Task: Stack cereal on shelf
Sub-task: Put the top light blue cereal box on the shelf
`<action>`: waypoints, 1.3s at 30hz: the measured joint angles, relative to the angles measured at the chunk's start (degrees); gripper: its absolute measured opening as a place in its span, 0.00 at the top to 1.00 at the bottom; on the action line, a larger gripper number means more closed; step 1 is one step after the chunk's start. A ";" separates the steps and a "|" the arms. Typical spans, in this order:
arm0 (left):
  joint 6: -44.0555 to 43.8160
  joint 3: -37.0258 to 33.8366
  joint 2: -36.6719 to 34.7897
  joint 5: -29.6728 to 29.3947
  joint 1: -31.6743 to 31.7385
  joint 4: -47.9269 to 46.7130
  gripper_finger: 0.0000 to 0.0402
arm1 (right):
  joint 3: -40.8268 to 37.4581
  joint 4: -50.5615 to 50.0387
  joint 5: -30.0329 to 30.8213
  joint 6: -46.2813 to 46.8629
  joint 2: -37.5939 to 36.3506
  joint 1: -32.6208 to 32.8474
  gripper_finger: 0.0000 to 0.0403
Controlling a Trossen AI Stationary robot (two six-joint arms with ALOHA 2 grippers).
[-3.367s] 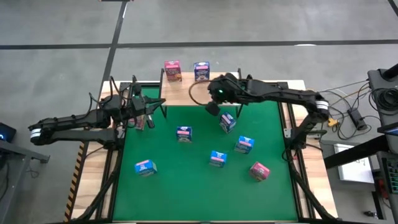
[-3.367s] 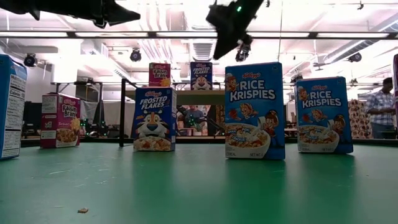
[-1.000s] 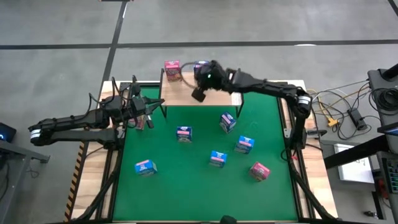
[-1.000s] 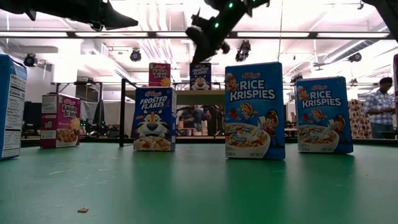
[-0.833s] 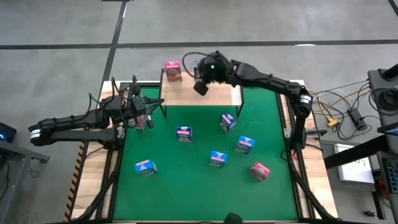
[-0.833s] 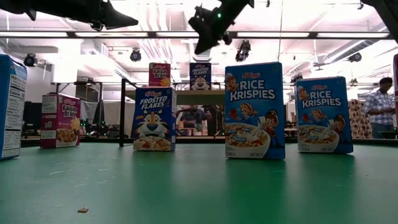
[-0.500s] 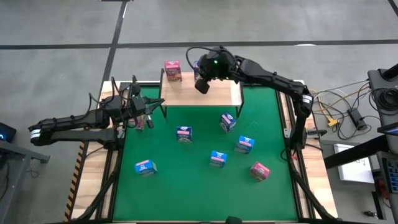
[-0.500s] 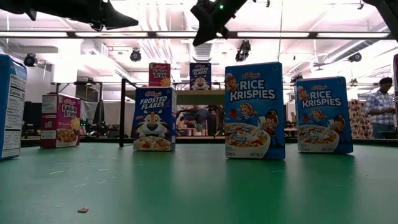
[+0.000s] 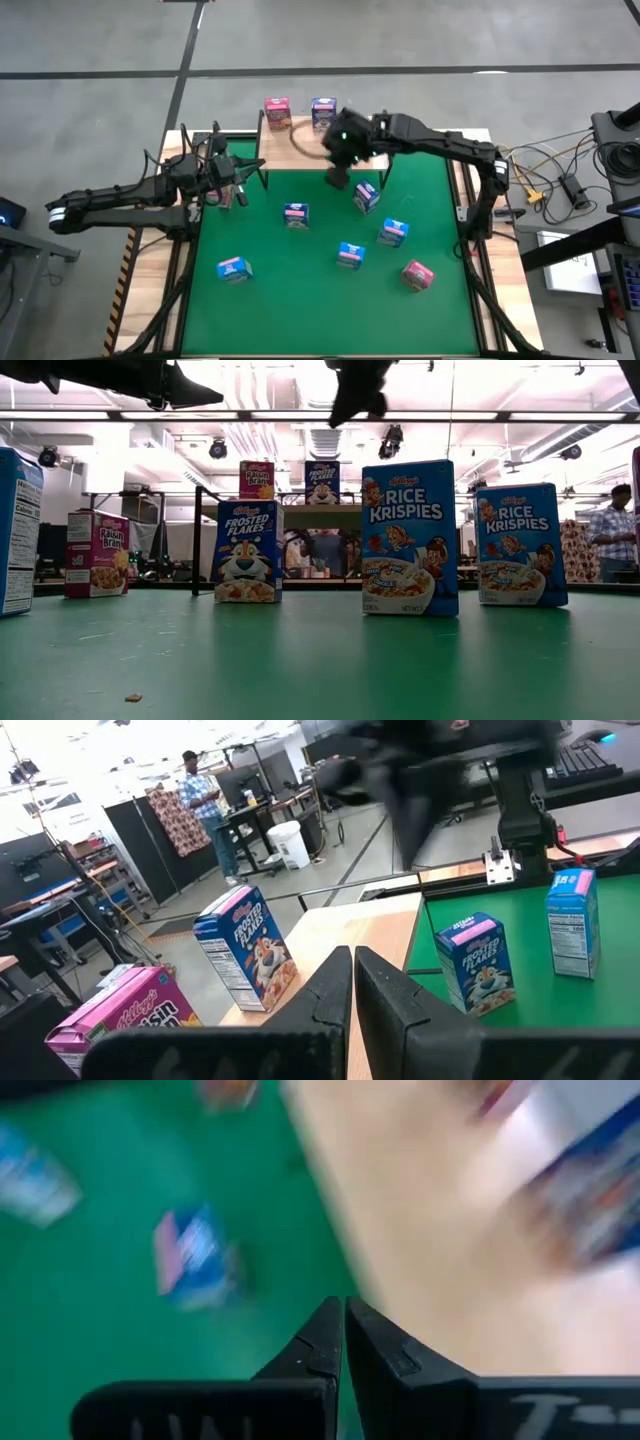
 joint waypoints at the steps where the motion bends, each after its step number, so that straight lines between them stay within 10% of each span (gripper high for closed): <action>1: 0.00 0.00 0.02 0.00 0.00 0.00 1.00 | -0.28 -2.83 -1.08 1.89 -0.04 0.91 0.98; 7: 0.00 0.00 0.00 0.00 0.02 0.00 1.00 | -8.65 -4.46 -0.64 7.13 -0.74 8.18 0.98; 26: -1.88 0.13 -0.18 0.01 0.00 0.02 1.00 | -50.49 64.30 5.34 -8.01 -3.84 21.92 0.98; 39: -1.77 0.15 -0.09 0.02 0.00 -0.75 1.00 | -66.13 67.70 12.97 1.95 -19.56 22.16 0.98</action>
